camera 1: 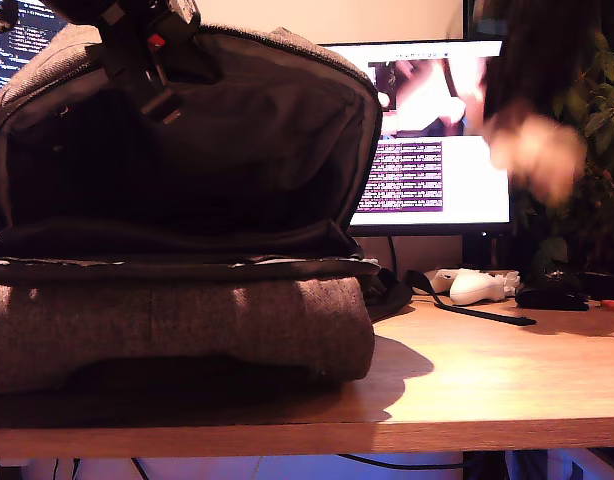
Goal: Pack the pair of socks inside the grey Google backpack
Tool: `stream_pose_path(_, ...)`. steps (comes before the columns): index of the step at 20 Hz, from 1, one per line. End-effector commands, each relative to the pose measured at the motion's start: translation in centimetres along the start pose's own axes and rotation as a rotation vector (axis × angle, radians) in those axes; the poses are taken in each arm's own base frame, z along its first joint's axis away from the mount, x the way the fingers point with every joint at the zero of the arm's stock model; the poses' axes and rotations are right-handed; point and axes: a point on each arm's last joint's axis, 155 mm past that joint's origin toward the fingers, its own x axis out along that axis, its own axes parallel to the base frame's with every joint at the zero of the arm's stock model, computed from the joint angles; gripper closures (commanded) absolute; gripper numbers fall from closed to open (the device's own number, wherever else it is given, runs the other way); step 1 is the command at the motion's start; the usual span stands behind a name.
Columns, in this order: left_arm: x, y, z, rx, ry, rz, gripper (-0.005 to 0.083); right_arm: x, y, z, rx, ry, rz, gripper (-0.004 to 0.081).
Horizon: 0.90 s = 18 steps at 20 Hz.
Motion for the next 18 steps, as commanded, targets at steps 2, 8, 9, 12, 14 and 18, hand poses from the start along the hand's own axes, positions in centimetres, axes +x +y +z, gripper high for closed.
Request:
stream_pose_path(2, -0.1, 1.6, 0.8, -0.04, -0.02, 0.038, 0.0798, -2.4, 0.0, 0.8, 0.01, -0.035, -0.006, 0.078)
stream_pose_path(8, -0.1, 1.6, 0.8, -0.04, -0.02, 0.038, 0.0798, -10.0, 0.9, 4.5, -0.009, -0.237, 0.011, 0.078)
stream_pose_path(9, -0.1, 1.6, 0.8, -0.04, -0.02, 0.038, 0.0798, -10.7, 0.9, 4.6, -0.014, -0.274, 0.008, 0.078)
stream_pose_path(12, -0.1, 1.6, 0.8, -0.04, -0.02, 0.038, 0.0798, -11.9, 1.0, 3.4, -0.03, -0.377, -0.004, 0.078)
stream_pose_path(14, -0.1, 1.6, 0.8, -0.04, -0.021, 0.038, 0.0798, -12.0, 1.1, 1.3, -0.032, -0.428, -0.007, 0.078)
stream_pose_path(18, 0.0, 2.1, 1.3, -0.034, -0.015, 0.029, 0.0798, -12.5, 1.4, -3.0, 0.009, -0.529, 0.001, 0.078)
